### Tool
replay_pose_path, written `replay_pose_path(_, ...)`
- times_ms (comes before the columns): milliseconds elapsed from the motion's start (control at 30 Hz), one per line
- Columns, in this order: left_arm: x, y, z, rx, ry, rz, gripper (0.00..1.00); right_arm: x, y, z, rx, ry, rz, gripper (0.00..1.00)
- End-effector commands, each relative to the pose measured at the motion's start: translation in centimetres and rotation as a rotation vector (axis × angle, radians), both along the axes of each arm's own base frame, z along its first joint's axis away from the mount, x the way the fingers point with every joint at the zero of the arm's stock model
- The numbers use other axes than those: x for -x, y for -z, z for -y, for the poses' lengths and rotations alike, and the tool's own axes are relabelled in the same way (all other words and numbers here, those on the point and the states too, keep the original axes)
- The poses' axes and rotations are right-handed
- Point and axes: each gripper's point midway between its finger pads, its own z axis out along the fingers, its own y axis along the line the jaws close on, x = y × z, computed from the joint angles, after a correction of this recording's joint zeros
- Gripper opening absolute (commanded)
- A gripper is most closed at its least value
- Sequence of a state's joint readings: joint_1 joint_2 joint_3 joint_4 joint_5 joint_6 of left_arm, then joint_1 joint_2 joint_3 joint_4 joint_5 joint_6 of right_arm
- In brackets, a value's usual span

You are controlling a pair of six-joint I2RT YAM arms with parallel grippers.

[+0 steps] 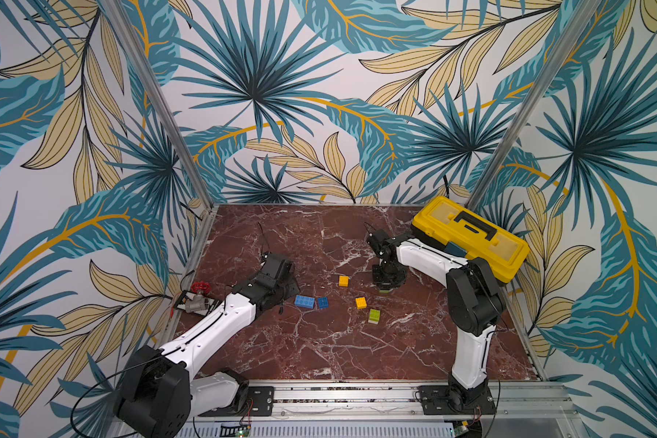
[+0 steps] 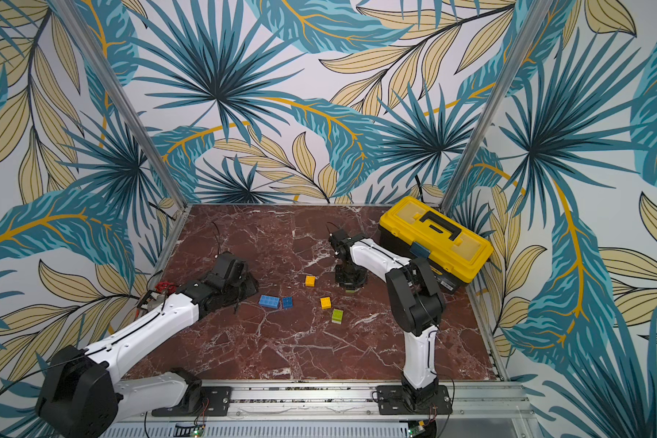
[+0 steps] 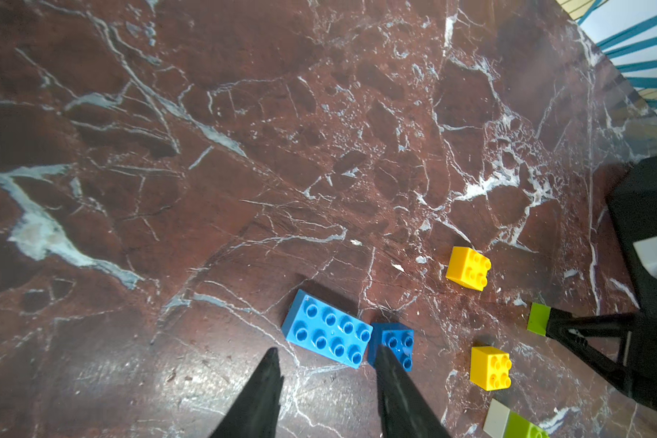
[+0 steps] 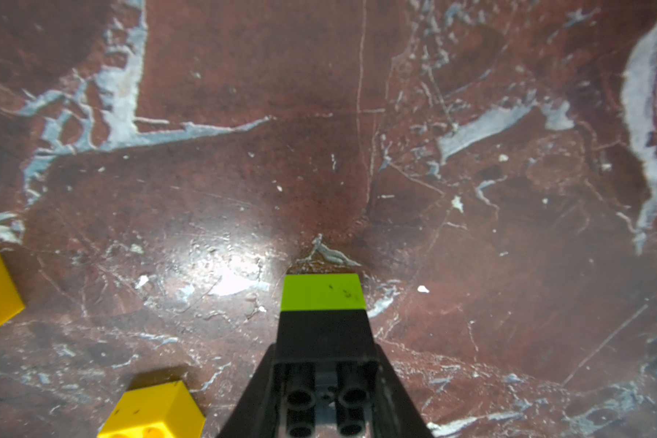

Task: Assemble the number 4 with lego
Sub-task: Assemble the lego brick with the lego brick, then pick up the lego brick from the center of the board.

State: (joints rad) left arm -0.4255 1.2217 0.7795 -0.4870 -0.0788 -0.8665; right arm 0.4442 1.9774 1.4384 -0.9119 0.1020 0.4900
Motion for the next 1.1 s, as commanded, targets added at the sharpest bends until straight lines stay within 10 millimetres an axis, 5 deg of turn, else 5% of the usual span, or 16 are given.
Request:
replay_pose_path(0, 0.3, 1.1, -1.1, 0.018, -0.045, -0.019, 0.36, 3.9, 4.4, 2.2, 0.098, 0.032, -0.176, 0.16)
replay_pose_path(167, 0.7, 1.8, -1.1, 0.051, -0.035, -0.050, 0.32, 2.9, 2.7, 1.3, 0.050, 0.022, -0.117, 0.26)
replay_pose_path(300, 0.9, 1.9, -0.9, 0.059, -0.028, -0.061, 0.32, 2.1, 0.4, 0.7, 0.017, -0.001, -0.065, 0.54)
replay_pose_path(467, 0.8, 1.7, -0.7, 0.060, -0.017, -0.068, 0.32, 2.6, -2.0, 0.1, -0.016, -0.033, -0.018, 0.68)
replay_pose_path(633, 0.8, 1.4, -0.6, 0.058, -0.012, -0.069, 0.32, 4.1, -4.7, -1.3, -0.020, -0.111, 0.048, 0.70)
replay_pose_path(733, 0.8, 1.5, -0.8, 0.055, -0.016, -0.069, 0.32, 5.3, -5.8, -4.6, -0.034, -0.232, 0.093, 0.70)
replay_pose_path(867, 1.0, 1.5, -0.7, 0.060, -0.016, -0.072, 0.32, 6.2, -5.1, -7.9, -0.041, -0.315, 0.072, 0.70)
replay_pose_path(1067, 1.2, 1.2, -0.9, 0.053, -0.015, -0.067, 0.32, 5.5, -2.4, -8.8, -0.021, -0.297, 0.036, 0.67)
